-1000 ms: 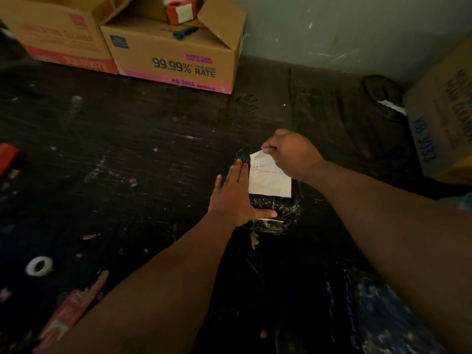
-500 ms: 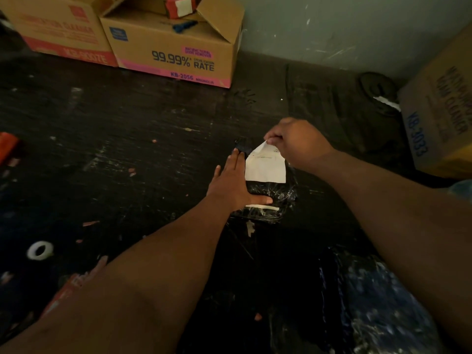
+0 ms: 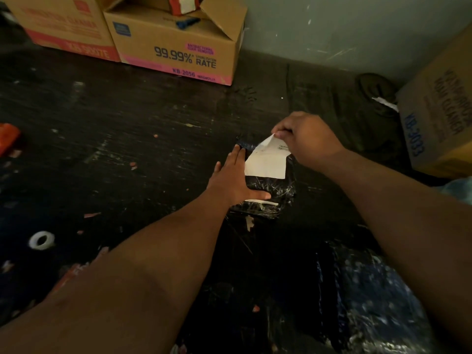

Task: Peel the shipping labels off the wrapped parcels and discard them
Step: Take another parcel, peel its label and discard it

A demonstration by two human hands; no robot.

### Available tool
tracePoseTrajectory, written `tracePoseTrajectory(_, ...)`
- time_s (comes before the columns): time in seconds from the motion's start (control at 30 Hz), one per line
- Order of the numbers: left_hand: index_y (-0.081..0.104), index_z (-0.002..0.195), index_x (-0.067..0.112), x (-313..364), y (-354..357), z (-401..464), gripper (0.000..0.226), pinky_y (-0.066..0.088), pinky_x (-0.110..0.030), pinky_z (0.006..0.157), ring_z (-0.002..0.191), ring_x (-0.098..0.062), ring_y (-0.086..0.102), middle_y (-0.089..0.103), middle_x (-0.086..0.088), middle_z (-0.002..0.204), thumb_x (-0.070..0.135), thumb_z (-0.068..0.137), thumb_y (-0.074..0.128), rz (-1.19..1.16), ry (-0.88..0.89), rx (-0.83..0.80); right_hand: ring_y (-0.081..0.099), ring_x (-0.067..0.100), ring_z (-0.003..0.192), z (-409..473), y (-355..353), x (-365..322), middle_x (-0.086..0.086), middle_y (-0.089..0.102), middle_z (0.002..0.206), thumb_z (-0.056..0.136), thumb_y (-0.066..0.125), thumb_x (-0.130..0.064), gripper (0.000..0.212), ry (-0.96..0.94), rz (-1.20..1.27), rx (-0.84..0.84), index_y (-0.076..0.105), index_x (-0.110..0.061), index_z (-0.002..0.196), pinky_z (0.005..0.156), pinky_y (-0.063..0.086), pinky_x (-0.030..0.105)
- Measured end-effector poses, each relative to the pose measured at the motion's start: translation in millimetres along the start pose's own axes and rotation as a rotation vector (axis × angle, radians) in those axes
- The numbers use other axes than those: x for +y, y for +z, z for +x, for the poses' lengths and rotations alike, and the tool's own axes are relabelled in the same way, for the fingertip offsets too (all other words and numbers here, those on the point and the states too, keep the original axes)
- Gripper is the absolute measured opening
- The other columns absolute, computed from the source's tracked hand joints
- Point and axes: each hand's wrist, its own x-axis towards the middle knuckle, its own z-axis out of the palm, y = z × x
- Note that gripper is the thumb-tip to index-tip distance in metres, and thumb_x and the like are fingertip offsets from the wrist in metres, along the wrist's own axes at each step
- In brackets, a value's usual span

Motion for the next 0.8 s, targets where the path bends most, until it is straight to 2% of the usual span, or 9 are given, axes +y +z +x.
tracePoseTrajectory(0.33,-0.006,0.161,0.018,1.1,-0.7,1.3,0.149,0.002,-0.053,0.125,0.156,-0.019,-0.003,-0.013,0.001,0.169,0.079,0.055,0.079,0.002,-0.004,-0.003,0.059,0.021,0.097,-9.8,-19.7,-0.7,0.006,0.062,0.108,0.098,0.055,-0.021,0.023,-0.05,-0.08,-0.024,0.072,-0.018,0.113,0.077,0.039,0.026)
tracePoseTrajectory(0.8,-0.008,0.16,0.017,0.5,-0.9,1.9,0.151,0.002,-0.051,0.125,0.156,-0.019,-0.007,-0.014,0.0,0.169,0.08,0.055,0.079,0.019,-0.001,-0.001,0.059,0.02,0.098,-29.0,-29.6,-0.8,0.006,0.063,0.109,0.098,0.056,-0.022,0.023,-0.007,-0.079,0.041,0.072,-0.018,0.114,0.08,0.042,0.028)
